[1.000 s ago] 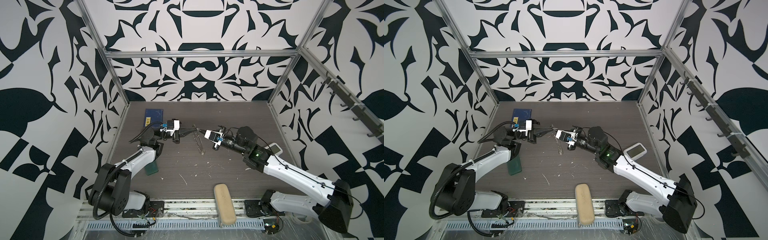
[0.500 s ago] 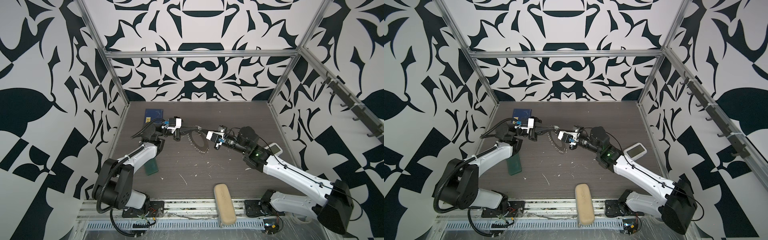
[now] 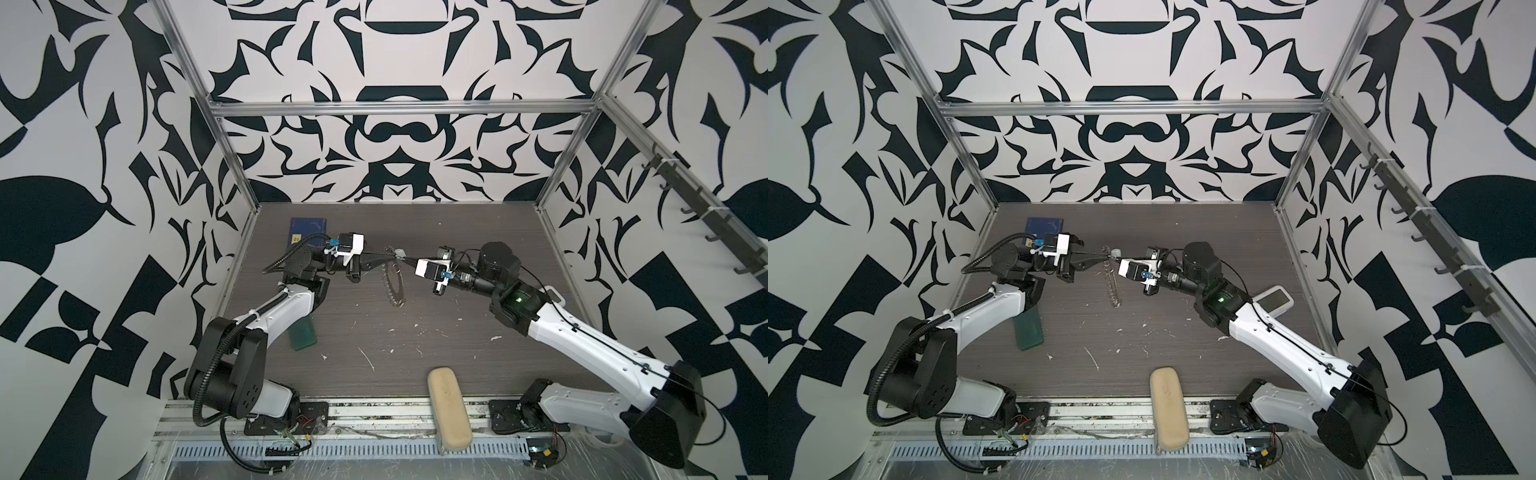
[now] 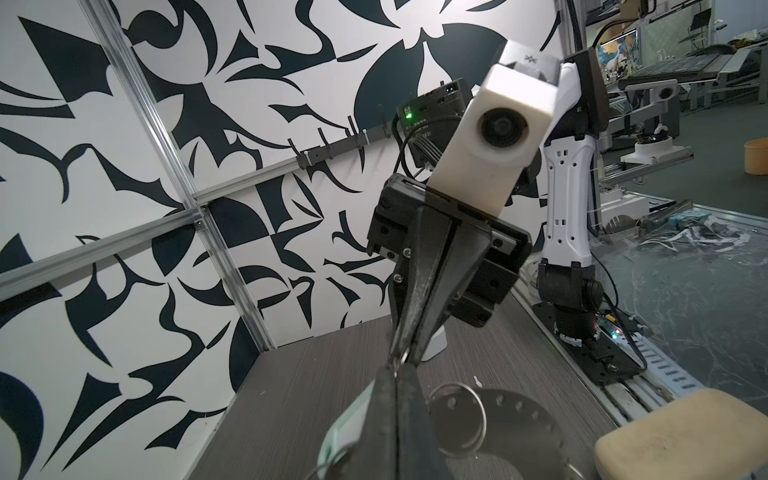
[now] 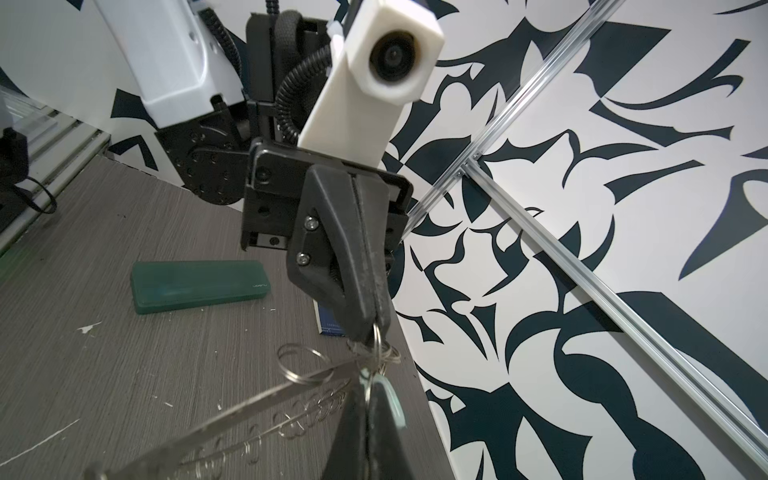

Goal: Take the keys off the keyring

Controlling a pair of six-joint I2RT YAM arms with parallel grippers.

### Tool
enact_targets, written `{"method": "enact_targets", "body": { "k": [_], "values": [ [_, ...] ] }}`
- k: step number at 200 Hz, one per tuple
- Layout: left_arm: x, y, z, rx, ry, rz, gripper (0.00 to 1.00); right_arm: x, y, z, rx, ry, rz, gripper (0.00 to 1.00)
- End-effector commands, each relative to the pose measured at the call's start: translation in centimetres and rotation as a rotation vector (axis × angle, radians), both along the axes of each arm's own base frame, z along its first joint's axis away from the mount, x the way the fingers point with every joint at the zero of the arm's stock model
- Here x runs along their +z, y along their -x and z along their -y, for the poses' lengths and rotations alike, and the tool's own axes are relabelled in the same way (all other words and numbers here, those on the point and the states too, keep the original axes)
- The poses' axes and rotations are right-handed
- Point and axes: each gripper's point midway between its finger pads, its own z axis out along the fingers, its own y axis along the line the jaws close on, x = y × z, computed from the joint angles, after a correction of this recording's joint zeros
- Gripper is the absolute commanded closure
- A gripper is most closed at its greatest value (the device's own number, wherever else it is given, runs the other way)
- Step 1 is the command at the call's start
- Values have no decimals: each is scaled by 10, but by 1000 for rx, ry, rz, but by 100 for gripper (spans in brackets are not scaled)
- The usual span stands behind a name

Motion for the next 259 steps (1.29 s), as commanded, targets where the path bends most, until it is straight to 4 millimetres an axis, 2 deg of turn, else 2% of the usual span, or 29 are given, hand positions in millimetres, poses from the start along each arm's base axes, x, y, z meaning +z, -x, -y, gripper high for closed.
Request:
{"method": "enact_targets", "body": {
  "k": [1, 46, 71, 112, 150, 201, 239, 259],
  "values": [
    [23, 4, -14, 17, 15, 84, 100, 33, -21, 22, -105, -17, 67, 100],
    [20, 5, -13, -2, -8, 59, 100, 50, -17, 23, -64, -10, 77, 100],
    [23, 9, -14, -6, -7, 87, 100, 64, -12, 27, -5, -91, -5, 100],
    [27, 13, -14, -20, -11, 116, 100, 73, -21, 32, 58, -152, -114, 100],
    [26, 16, -14, -35, -23, 113, 100, 83, -20, 30, 87, -141, -95, 100],
    [30, 23, -15, -62, -46, 119, 100, 85, -25, 33, 46, -71, -15, 100],
    [29, 24, -13, -86, -62, 121, 100, 99, -17, 32, 79, -82, 27, 100],
    [27, 23, -11, -102, -75, 111, 100, 99, -13, 29, 94, -43, 40, 100]
  ]
}}
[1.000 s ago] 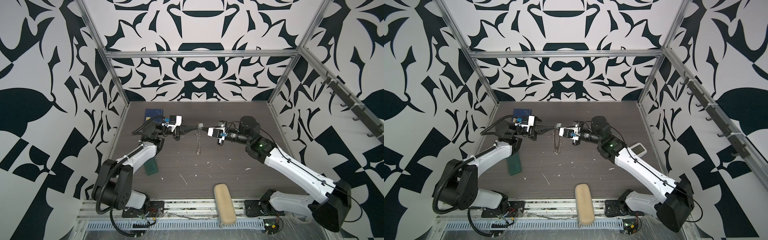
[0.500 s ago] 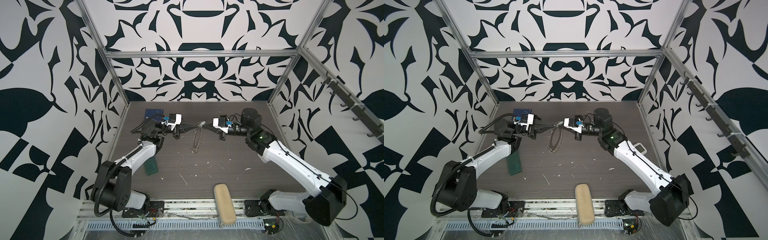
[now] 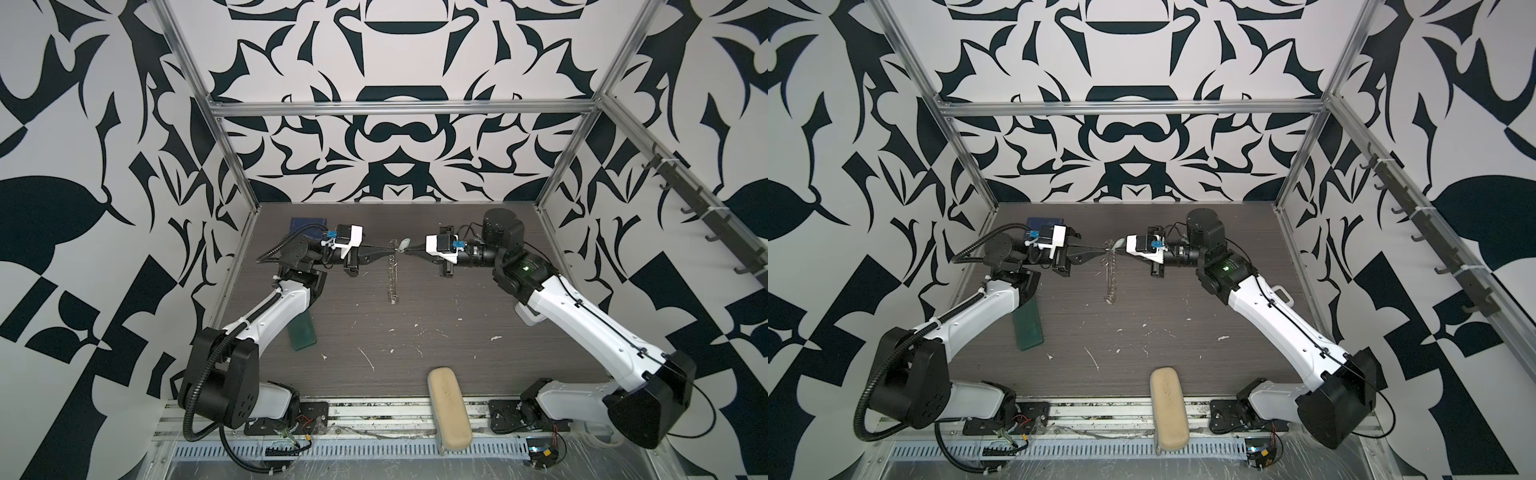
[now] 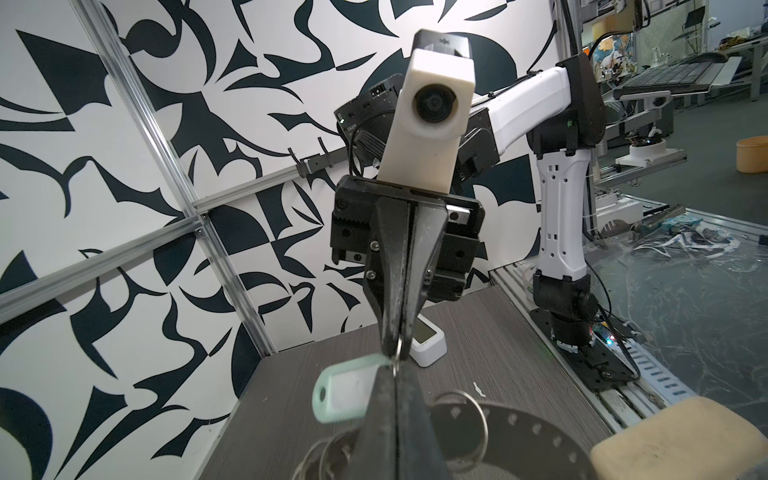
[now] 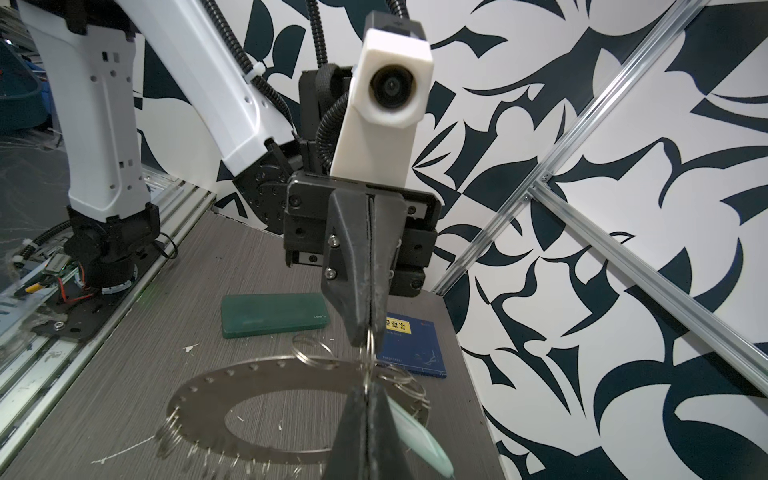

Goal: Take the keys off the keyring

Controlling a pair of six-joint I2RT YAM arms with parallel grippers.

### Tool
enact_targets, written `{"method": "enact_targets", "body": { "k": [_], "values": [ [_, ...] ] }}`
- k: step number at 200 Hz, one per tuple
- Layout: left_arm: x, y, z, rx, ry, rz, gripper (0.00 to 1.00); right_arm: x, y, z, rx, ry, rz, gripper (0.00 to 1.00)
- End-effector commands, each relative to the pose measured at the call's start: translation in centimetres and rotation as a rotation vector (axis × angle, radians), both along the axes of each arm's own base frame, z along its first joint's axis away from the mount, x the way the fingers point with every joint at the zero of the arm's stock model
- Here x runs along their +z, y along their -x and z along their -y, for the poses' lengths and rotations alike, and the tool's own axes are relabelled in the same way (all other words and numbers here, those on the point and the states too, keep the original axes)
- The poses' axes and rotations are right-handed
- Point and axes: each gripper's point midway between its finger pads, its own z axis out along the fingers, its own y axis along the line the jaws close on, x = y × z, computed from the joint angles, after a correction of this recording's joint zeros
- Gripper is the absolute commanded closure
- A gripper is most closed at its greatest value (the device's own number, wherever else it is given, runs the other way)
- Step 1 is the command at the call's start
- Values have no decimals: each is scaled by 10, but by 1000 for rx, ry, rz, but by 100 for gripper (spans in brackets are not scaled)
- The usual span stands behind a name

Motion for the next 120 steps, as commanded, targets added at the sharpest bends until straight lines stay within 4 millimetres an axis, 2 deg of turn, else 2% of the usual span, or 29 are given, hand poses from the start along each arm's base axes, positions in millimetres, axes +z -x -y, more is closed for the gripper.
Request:
{"method": "enact_targets", "body": {
  "k": [1, 18, 31, 49, 91, 120],
  "values": [
    [2, 19, -9, -84, -53, 92, 100, 64, -15, 26, -136, -59, 197, 100],
    [1, 19, -8, -97, -60, 95, 100, 65, -12, 24, -124, -53, 202, 100],
    [4, 19, -8, -95, -55, 111, 100, 78, -7, 23, -101, -114, 183, 100],
    [10, 20, -7, -84, -30, 154, 100, 84, -8, 21, -91, -167, 163, 100],
    [29, 18, -6, -75, -10, 137, 100, 103, -13, 28, -156, -270, 257, 100],
    [39, 15, -6, -68, -4, 92, 100, 117, -10, 34, -180, -316, 316, 100]
  ]
}}
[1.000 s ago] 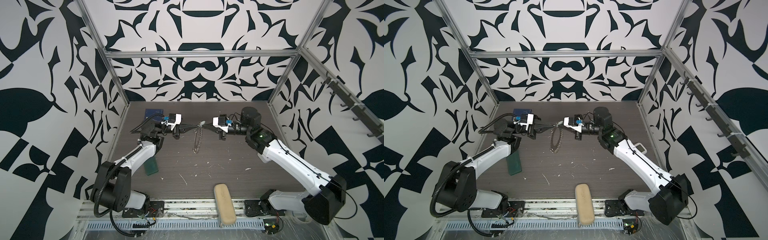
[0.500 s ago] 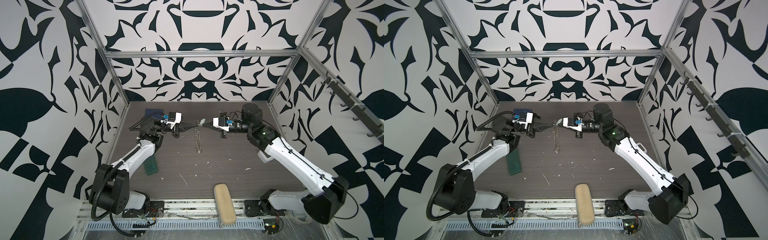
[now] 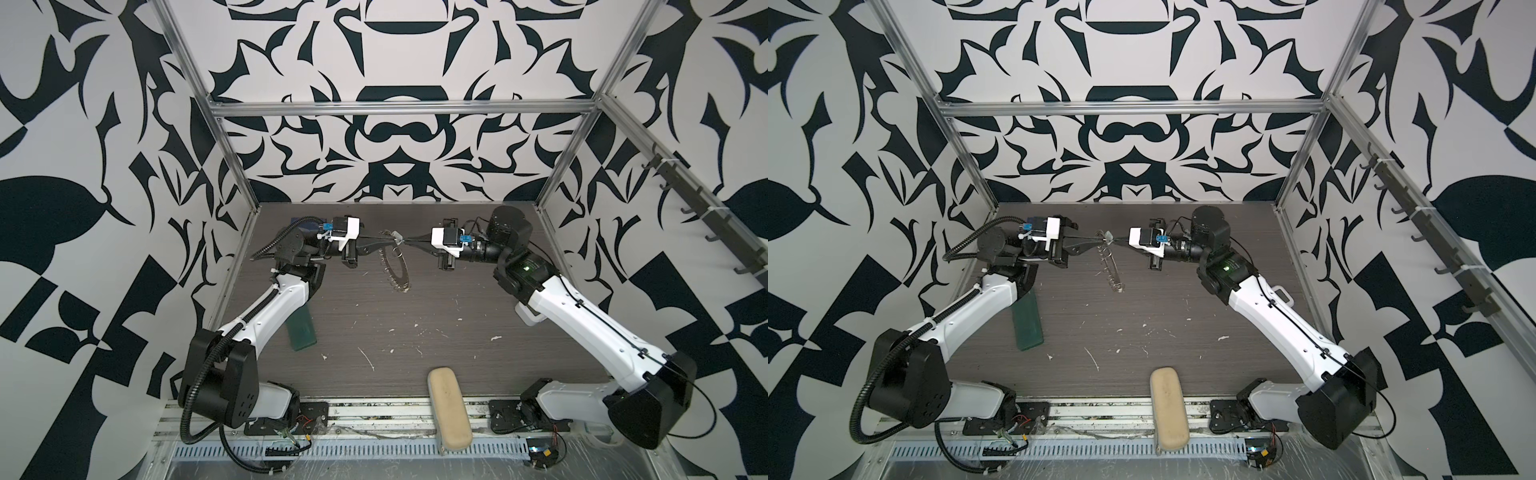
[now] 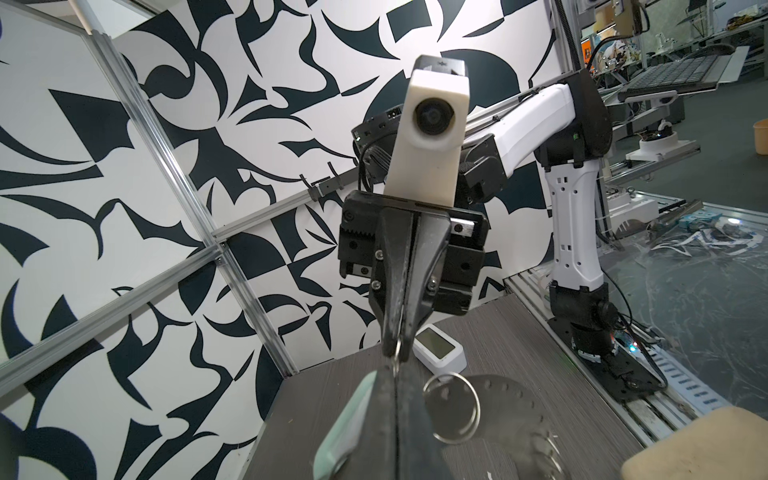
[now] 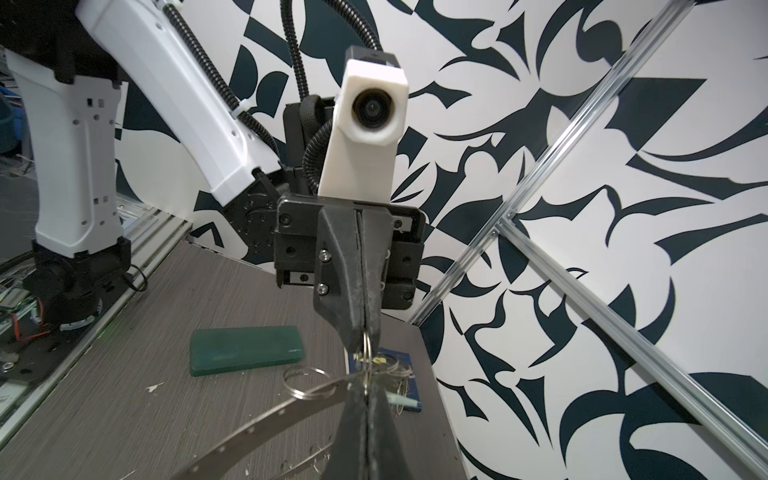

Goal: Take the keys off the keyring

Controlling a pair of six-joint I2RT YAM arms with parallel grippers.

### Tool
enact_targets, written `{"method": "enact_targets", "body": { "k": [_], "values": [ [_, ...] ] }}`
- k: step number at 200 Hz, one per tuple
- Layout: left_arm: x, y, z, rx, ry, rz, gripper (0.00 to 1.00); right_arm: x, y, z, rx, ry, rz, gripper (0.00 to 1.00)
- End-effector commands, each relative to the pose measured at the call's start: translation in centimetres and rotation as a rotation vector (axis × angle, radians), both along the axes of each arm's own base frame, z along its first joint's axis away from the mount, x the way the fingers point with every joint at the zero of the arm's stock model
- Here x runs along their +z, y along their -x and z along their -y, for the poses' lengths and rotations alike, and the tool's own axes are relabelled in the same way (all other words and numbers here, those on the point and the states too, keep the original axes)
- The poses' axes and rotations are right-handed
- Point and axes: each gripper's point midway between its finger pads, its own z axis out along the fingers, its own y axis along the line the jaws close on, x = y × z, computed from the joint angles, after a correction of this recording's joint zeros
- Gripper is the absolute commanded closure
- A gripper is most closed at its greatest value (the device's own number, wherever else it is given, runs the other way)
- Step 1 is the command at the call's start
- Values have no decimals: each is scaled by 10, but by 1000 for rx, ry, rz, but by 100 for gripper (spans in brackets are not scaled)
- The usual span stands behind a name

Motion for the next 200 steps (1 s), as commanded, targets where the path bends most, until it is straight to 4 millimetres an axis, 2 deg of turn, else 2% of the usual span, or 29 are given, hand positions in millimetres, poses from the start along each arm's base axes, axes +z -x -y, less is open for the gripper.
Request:
{"method": "enact_targets", "body": {
  "k": [1, 30, 58, 142, 200],
  "values": [
    [6, 16, -4, -73, -43, 36, 100, 85, -8, 35, -182, -206, 240, 100],
    [13, 14, -3, -82, -49, 10, 100, 101, 5, 36, -132, -220, 241, 100],
    [29, 17, -1, -98, -42, 21, 100, 116, 19, 38, -89, -239, 231, 100],
    [71, 40, 2, -139, -14, 29, 100, 140, 39, 48, -69, -293, 251, 100],
    [85, 53, 2, -157, -10, 72, 100, 152, 51, 51, -52, -318, 289, 100]
  ]
}}
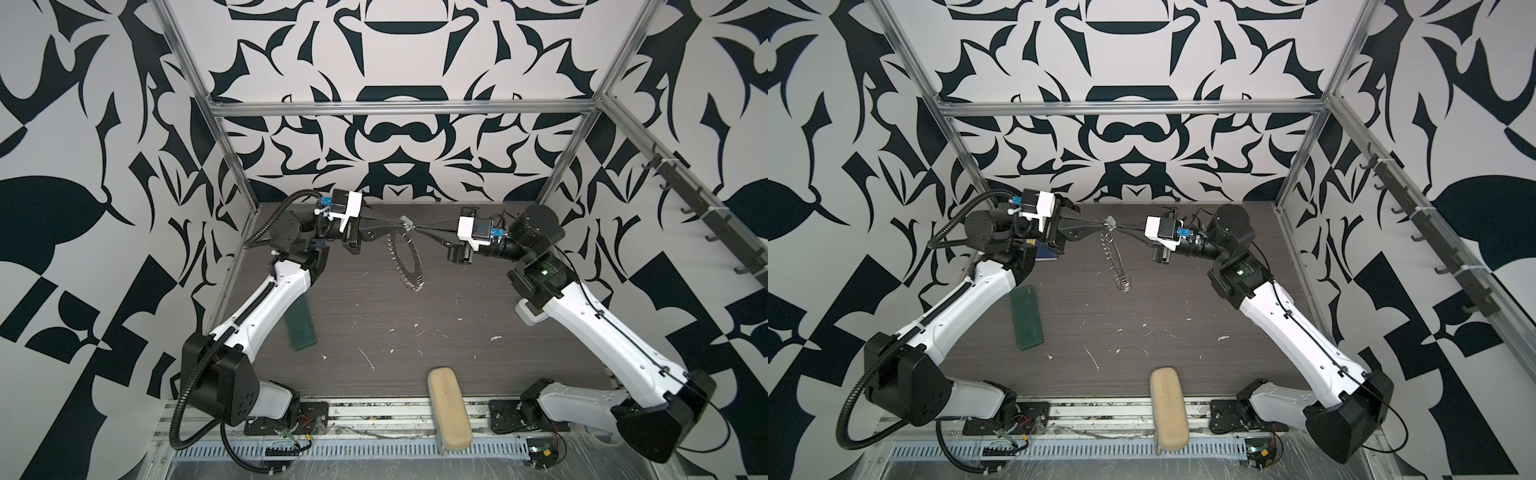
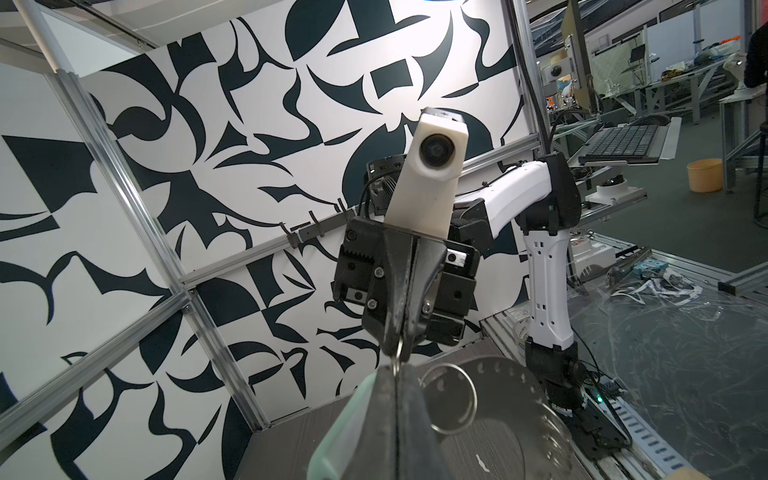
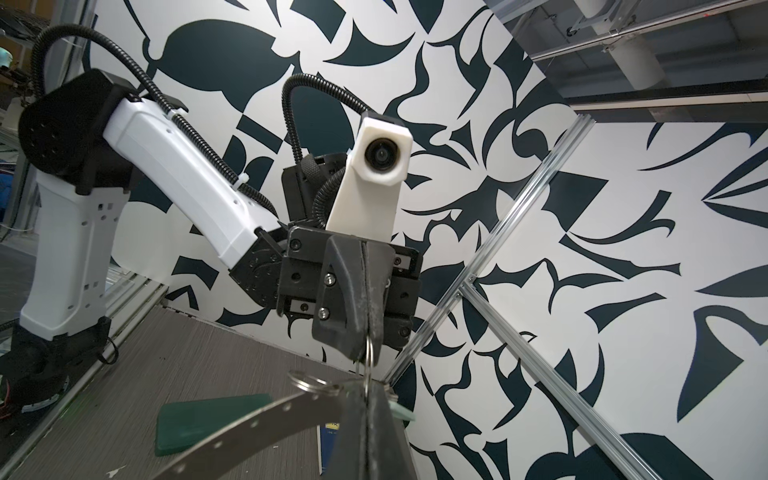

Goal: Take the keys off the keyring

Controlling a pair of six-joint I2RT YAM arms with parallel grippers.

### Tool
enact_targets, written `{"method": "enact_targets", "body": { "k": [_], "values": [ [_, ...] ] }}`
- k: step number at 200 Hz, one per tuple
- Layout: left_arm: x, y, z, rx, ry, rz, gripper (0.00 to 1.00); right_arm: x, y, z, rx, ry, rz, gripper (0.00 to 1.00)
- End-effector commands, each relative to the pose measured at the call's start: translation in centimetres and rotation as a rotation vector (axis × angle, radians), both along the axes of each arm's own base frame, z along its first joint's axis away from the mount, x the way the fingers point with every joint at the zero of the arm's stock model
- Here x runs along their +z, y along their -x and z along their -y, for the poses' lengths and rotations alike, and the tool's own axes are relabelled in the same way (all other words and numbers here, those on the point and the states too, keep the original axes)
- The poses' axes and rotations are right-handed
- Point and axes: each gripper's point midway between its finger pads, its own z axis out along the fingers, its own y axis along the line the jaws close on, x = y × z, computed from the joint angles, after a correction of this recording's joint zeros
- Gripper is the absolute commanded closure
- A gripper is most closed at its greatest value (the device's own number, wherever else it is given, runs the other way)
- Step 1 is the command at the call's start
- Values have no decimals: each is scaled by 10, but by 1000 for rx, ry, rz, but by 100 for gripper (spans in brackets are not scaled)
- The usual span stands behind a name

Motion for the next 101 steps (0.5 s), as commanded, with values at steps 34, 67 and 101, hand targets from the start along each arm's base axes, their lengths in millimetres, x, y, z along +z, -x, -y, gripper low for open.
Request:
{"method": "enact_targets", "body": {
  "k": [34, 67, 101],
  "values": [
    [24, 28, -10, -49, -18, 108, 100, 85, 21, 34, -116, -185, 256, 100],
    [29, 29, -10, -50, -17, 115, 100, 87, 20, 34, -117, -204, 261, 100],
    [28, 29, -10, -51, -15, 125, 100, 89, 18, 32, -95, -228, 230, 100]
  ]
}}
